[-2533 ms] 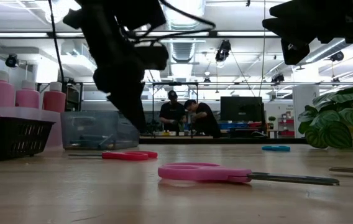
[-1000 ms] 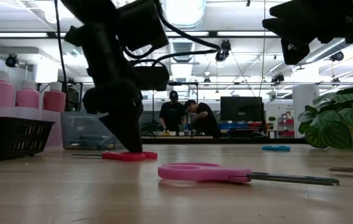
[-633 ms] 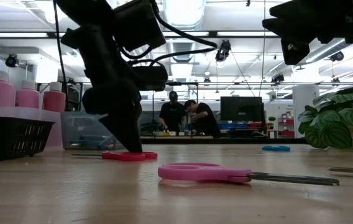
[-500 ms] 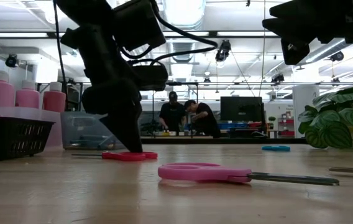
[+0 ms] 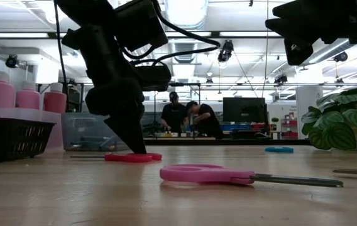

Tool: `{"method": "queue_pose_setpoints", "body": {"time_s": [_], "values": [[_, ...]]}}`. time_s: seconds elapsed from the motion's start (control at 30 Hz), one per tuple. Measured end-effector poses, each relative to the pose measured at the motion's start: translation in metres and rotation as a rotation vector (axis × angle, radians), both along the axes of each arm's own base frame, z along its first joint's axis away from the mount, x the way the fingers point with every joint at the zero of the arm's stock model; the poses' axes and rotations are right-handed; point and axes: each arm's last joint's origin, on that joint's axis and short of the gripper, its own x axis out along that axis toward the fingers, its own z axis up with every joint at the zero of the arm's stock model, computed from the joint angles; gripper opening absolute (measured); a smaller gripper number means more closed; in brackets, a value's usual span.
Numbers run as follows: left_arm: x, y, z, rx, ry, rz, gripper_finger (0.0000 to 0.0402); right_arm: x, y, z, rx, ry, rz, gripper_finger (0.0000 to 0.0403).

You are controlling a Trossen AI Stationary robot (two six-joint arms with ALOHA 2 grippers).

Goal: Pick & Place Paint Supplies
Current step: Put the red scissors into the black basket

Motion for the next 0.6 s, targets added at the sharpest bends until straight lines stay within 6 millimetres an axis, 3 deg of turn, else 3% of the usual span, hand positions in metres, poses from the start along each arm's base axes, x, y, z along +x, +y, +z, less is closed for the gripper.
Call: {"method": "queue_pose_setpoints", "body": {"time_s": [0.23,0.6], "values": [[-0.003,0.000,0.006,-0.013,-0.006,0.023,0.0004,0.000,0.000,0.000,0.000,0.000,0.000,0.0109],[-0.017,0.003,0.052,-0.049,-0.092,0.099,0.0004,0.000,0.000,0.000,0.000,0.000,0.000,0.0109]]}}
